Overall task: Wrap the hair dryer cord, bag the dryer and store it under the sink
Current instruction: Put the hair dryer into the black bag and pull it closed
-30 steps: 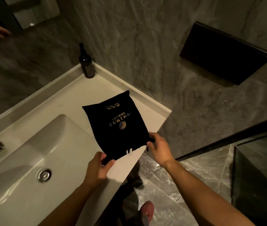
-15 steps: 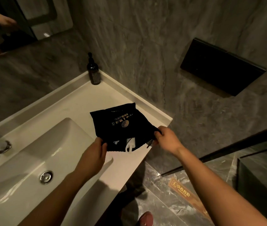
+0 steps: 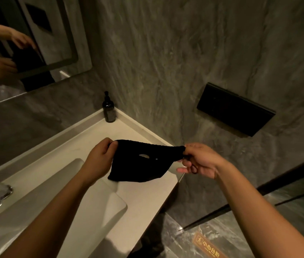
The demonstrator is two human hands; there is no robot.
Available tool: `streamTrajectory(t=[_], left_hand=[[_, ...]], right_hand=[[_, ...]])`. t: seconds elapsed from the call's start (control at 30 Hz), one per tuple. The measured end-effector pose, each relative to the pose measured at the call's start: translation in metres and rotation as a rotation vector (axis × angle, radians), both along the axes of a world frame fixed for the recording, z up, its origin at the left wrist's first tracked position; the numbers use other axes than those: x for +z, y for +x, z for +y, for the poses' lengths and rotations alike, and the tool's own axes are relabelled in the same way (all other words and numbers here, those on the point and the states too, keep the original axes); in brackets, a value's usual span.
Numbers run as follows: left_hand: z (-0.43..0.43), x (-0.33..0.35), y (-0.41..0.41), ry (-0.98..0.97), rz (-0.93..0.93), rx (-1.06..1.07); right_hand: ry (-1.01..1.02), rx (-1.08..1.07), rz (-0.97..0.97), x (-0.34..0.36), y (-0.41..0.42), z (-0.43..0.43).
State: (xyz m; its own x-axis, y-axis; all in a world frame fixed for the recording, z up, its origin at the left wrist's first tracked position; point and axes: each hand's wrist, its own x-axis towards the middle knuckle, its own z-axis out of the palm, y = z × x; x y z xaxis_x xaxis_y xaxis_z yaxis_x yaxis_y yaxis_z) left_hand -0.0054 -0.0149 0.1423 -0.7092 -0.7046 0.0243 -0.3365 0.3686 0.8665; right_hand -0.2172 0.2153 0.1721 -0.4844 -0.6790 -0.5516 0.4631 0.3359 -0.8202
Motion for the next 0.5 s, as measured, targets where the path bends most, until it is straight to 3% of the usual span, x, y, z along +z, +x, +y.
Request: streamTrajectory(t=[0.13, 0.33, 0.5], left_hand=[[-0.004, -0.003, -0.003, 0.053, 0.039, -0.011], [-0.022, 0.001, -0.004, 0.133, 0.054, -0.056], [-0.040, 0.004, 0.006, 0.587, 0.200, -0.210]], right_hand=[[0.025, -0.022, 0.047, -0.003, -0.005, 0.005], [0.067, 0.024, 0.291, -0.005, -0.012, 0.009], [-0.014, -0.038, 0.270, -0.011, -0.013, 0.010]])
